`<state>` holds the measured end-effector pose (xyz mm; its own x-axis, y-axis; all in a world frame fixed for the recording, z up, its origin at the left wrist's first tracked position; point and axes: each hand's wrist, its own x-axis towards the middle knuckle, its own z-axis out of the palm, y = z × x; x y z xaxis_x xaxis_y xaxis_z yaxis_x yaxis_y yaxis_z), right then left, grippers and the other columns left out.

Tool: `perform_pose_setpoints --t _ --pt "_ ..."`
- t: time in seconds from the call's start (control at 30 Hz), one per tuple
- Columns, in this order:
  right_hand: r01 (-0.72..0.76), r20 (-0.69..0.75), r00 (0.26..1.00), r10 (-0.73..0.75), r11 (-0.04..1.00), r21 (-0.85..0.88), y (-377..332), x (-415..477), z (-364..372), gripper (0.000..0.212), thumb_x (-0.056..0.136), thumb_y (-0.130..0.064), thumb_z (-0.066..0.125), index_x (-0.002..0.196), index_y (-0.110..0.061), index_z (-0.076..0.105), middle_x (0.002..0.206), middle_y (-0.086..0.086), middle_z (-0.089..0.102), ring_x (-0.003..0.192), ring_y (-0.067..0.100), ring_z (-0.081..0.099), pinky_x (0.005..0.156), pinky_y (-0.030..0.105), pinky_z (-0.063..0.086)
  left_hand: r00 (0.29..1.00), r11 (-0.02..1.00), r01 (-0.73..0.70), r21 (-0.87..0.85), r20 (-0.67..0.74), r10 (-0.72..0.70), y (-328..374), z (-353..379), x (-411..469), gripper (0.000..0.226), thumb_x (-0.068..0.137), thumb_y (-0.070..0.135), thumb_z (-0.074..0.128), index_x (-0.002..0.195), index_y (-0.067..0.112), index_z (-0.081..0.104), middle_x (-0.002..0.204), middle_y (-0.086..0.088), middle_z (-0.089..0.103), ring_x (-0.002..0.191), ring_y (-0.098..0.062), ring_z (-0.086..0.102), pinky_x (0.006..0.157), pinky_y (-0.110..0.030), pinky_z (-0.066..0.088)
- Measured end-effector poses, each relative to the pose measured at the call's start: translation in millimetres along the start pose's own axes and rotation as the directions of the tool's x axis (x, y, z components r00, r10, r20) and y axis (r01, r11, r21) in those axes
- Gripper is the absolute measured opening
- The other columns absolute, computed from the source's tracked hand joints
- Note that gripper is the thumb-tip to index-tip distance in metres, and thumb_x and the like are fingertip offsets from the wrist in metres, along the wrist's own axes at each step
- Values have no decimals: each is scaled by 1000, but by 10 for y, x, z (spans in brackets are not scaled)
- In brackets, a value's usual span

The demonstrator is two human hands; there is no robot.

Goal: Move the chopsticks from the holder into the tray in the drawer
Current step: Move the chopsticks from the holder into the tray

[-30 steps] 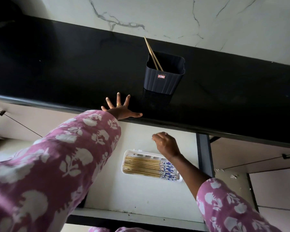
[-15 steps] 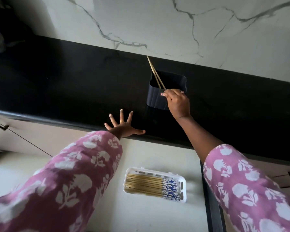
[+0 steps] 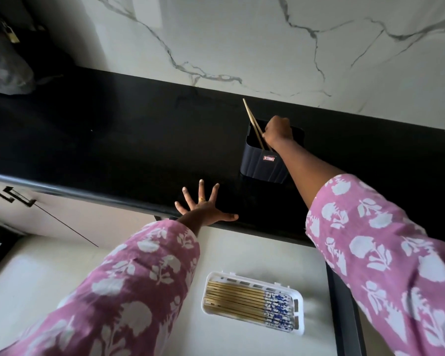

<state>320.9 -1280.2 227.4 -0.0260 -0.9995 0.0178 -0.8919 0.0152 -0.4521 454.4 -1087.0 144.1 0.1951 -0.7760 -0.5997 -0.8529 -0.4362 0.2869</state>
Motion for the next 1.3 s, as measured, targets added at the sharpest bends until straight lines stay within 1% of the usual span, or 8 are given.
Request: perform_pose_setpoints --t 0.23,0.3,0.47,0.7,0.93,1.03,1.2,1.3 --pt "-17 27 999 19 999 -51 5 33 82 33 91 4 39 117 5 60 127 26 54 116 38 56 94 37 48 1000 1000 3 8 5 -3 4 -3 12 112 63 81 57 144 50 -14 152 10 -36 137 -41 -33 109 -65 -7" --pt "-28 7 1000 28 1000 -1 21 36 81 32 91 4 40 112 3 63 122 24 58 111 38 59 91 36 51 1000 1000 0 10 9 0 1 -7 18 112 63 81 57 144 50 -15 151 10 -37 137 -41 -33 109 -64 -7" --pt "-23 -54 998 31 991 128 21 15 -23 23 83 -2 64 105 -4 69 116 19 64 101 31 65 90 35 54 1000 1000 -5 10 15 5 -13 -17 18 112 63 81 56 144 50 -14 152 10 -36 138 -41 -32 109 -65 -7" --pt "95 -201 979 -18 921 378 -53 -258 -484 24 81 0 67 105 5 68 105 19 71 97 25 68 86 27 51 1000 1000 -3 5 11 3 -21 -12 2 112 63 82 57 144 50 -14 151 11 -36 138 -41 -32 109 -65 -7" --pt "179 -357 928 102 719 672 -59 -537 -814 25 80 -6 70 105 -2 70 97 11 74 91 20 70 89 37 56 1000 1000 -8 14 1 8 -26 2 -9 110 63 82 55 144 50 -12 153 11 -33 139 -41 -30 110 -65 -6" --pt "186 -321 937 141 576 796 -30 -715 -852 22 80 -3 69 102 -2 70 88 5 71 90 20 69 89 38 56 1000 1000 -13 13 0 13 -35 14 7 110 63 83 54 144 50 -12 153 11 -33 138 -41 -31 110 -65 -7" --pt "144 -240 956 171 439 887 117 -1111 -709 23 78 2 70 101 1 70 88 8 70 87 20 68 87 37 57 1000 1000 -11 11 -28 11 -38 33 -4 111 62 84 55 144 51 -11 154 12 -31 139 -40 -29 110 -65 -6" --pt "107 -179 968 177 358 928 259 -1377 -590 27 78 6 69 105 9 66 83 8 68 76 15 67 78 27 58 999 1000 -7 12 -38 8 -34 45 -13 111 60 85 54 144 52 -11 154 12 -30 140 -40 -29 110 -65 -6"
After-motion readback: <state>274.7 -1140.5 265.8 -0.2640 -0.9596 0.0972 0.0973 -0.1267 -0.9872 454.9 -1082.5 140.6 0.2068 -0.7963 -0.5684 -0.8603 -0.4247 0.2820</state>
